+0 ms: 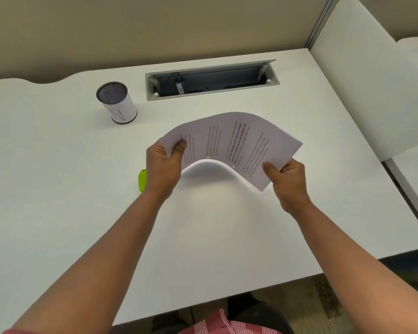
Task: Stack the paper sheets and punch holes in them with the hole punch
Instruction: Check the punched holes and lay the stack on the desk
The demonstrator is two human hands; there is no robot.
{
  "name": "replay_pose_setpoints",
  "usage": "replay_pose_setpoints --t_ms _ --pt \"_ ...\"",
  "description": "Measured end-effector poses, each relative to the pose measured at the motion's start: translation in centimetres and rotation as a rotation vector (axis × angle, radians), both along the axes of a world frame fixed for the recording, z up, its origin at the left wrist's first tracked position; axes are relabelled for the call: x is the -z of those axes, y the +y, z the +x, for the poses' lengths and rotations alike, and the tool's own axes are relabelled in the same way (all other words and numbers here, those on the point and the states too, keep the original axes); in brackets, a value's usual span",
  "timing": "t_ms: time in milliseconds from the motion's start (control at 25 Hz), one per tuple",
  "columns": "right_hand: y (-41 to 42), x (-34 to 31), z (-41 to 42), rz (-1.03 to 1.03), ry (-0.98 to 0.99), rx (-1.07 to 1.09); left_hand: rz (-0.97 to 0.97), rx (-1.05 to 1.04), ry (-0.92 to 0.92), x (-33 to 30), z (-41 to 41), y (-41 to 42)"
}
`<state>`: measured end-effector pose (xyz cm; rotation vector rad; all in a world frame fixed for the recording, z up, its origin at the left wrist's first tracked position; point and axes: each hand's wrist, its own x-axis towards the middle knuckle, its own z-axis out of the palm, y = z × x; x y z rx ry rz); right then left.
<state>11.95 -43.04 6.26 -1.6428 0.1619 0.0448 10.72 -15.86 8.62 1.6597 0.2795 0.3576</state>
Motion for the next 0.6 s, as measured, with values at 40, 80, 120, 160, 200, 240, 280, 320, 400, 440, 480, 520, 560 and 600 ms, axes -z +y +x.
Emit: replay_pose_setpoints --t_ms 40,80,120,160,200,240,280,320,400,440,480,520,560,600 --pt "0.6 0.0 -0.4 0.01 -0.016 0.008 0.015 -0.018 -0.014 0.0 -0.3 -0.6" --pt "1.1 0.0 -0.7 0.015 -0.031 0.013 0.019 -0.036 -0.028 0.1 -0.6 -1.2" --pt "1.6 0.0 -1.0 0.015 -0.041 0.021 0.008 -0.054 -0.042 0.3 -0.8 -1.8" --pt "2.0 0.2 -1.2 0.012 -0.044 0.032 -0.008 -0.07 -0.05 0.6 -1.0 -2.2" --pt "2.4 0.6 -1.4 0.003 -0.037 0.041 -0.016 -0.08 -0.049 1.1 -1.1 -2.5" --pt "2.6 1.0 -1.5 -0.011 -0.017 0.041 -0.018 -0.083 -0.038 1.6 -1.3 -2.8" --pt "2.8 1.4 -1.6 -0.027 0.008 0.033 -0.021 -0.079 -0.019 2.0 -1.4 -2.9" --pt "3.0 1.7 -1.7 -0.044 0.032 0.02 -0.032 -0.075 0.003 2.4 -1.5 -3.0" --pt "3.0 2.0 -1.7 -0.068 0.06 0.011 -0.054 -0.081 0.03 3.0 -1.6 -2.8" --pt "3.0 1.9 -1.6 -0.072 0.063 0.011 -0.06 -0.088 0.035 3.2 -1.6 -2.6" --pt "3.0 1.9 -1.5 -0.077 0.063 0.011 -0.063 -0.088 0.041 3.3 -1.5 -2.5" --pt "3.0 1.9 -1.4 -0.081 0.064 0.01 -0.066 -0.085 0.049 3.5 -1.4 -2.4" --pt "3.0 1.8 -1.4 -0.082 0.067 0.008 -0.071 -0.08 0.055 3.6 -1.3 -2.3" --pt "3.0 1.8 -1.4 -0.083 0.074 0.007 -0.077 -0.075 0.059 3.6 -1.3 -2.2"
